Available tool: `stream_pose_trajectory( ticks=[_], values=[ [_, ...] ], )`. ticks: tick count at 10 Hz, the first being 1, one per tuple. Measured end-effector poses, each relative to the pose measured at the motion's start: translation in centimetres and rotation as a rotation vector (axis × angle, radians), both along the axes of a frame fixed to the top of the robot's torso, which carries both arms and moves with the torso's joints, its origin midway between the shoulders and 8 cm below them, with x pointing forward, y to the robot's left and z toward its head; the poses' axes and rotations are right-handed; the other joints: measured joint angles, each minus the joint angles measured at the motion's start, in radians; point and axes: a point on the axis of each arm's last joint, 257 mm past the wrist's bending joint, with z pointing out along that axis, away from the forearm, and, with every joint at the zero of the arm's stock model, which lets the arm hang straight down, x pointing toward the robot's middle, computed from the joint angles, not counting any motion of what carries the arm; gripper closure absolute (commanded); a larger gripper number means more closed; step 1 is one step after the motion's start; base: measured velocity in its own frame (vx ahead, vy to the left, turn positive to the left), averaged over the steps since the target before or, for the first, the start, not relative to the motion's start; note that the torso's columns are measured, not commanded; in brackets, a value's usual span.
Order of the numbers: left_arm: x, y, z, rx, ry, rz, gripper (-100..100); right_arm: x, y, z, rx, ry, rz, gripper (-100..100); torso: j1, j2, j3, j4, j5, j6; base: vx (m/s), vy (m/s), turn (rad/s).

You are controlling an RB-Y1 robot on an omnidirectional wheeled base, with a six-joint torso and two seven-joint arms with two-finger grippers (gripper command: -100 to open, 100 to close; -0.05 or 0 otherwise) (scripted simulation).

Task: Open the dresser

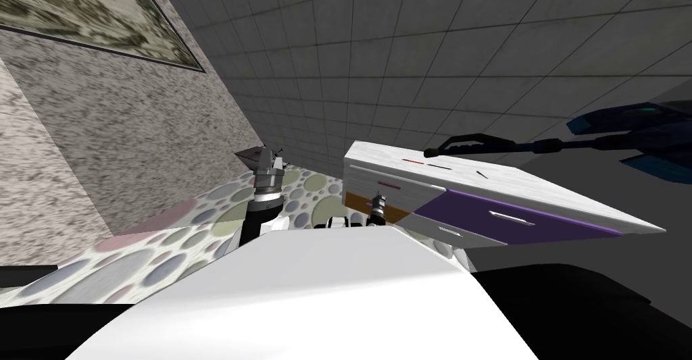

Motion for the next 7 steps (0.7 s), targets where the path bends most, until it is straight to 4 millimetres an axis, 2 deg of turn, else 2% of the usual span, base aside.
stream_pose_trajectory(
  ticks=[7],
  values=[
    [0.0,0.0,0.0,0.0,0.0,0.0,0,3.6,1.4,0.5,0.152,-0.001,0.028,-100,0.004,0.008,0.005,0.002,0.001,0.0,0.006,-0.052,-0.001]
  ],
)
